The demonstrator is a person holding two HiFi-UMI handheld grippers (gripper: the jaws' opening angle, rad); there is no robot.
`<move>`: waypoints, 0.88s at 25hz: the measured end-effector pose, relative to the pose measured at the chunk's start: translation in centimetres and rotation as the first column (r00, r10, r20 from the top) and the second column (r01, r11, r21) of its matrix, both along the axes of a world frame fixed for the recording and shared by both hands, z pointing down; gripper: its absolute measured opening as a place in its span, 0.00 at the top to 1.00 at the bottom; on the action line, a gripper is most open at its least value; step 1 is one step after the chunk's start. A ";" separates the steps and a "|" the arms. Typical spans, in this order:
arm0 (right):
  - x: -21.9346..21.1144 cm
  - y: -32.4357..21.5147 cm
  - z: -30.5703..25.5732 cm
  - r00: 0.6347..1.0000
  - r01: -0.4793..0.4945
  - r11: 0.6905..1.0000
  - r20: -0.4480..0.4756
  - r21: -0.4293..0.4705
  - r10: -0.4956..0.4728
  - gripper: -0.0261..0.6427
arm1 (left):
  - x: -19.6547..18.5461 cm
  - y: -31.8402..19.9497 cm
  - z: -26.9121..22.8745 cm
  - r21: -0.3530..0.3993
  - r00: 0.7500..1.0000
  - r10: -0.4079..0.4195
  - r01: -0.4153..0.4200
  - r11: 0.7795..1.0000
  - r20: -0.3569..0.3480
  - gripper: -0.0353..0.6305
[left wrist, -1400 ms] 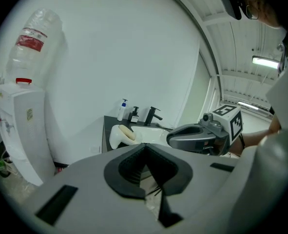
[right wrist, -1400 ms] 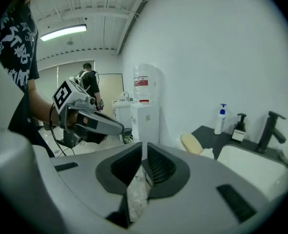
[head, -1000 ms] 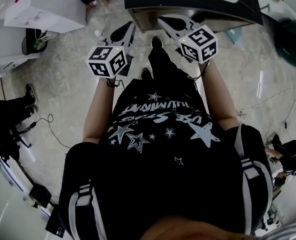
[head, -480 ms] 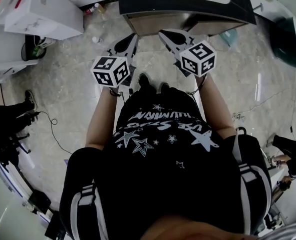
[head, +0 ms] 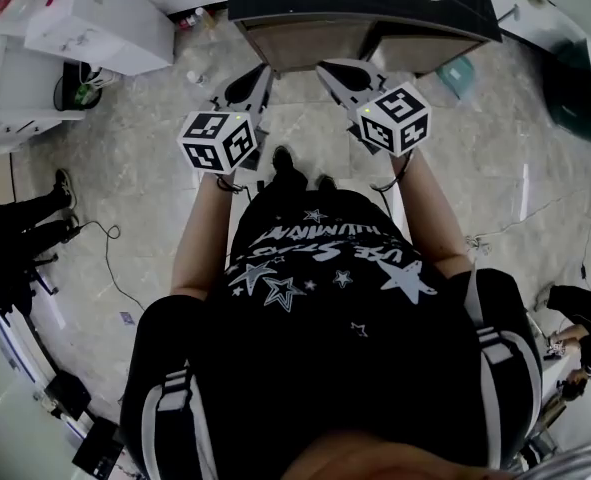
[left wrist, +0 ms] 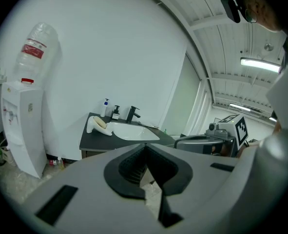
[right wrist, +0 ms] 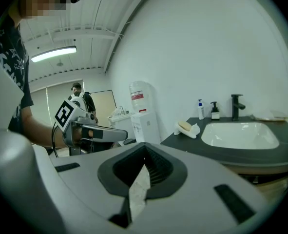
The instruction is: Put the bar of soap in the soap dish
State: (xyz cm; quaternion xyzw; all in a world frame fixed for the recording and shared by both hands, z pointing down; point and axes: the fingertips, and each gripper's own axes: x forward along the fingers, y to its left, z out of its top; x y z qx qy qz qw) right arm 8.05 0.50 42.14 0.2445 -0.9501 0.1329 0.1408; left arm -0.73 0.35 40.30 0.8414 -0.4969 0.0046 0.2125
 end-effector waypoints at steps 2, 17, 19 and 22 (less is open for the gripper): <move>1.0 1.0 -0.7 1.000 0.002 1.000 0.006 0.019 -0.003 0.95 | 0.9 1.1 -0.4 0.010 1.000 -0.004 0.004 1.000 0.005 0.93; 7.1 7.5 -2.2 0.998 0.054 0.995 0.033 0.080 -0.056 0.95 | 6.5 8.7 -2.1 0.065 0.996 -0.078 0.076 0.995 0.033 0.93; 7.5 8.3 -2.0 0.997 0.063 0.995 0.045 0.075 -0.066 0.95 | 6.9 9.7 -1.9 0.060 0.995 -0.095 0.093 0.994 0.029 0.93; 7.6 9.3 -1.9 0.995 0.072 0.995 0.069 0.063 -0.076 0.95 | 7.1 11.0 -2.1 0.054 0.994 -0.109 0.107 0.993 0.031 0.93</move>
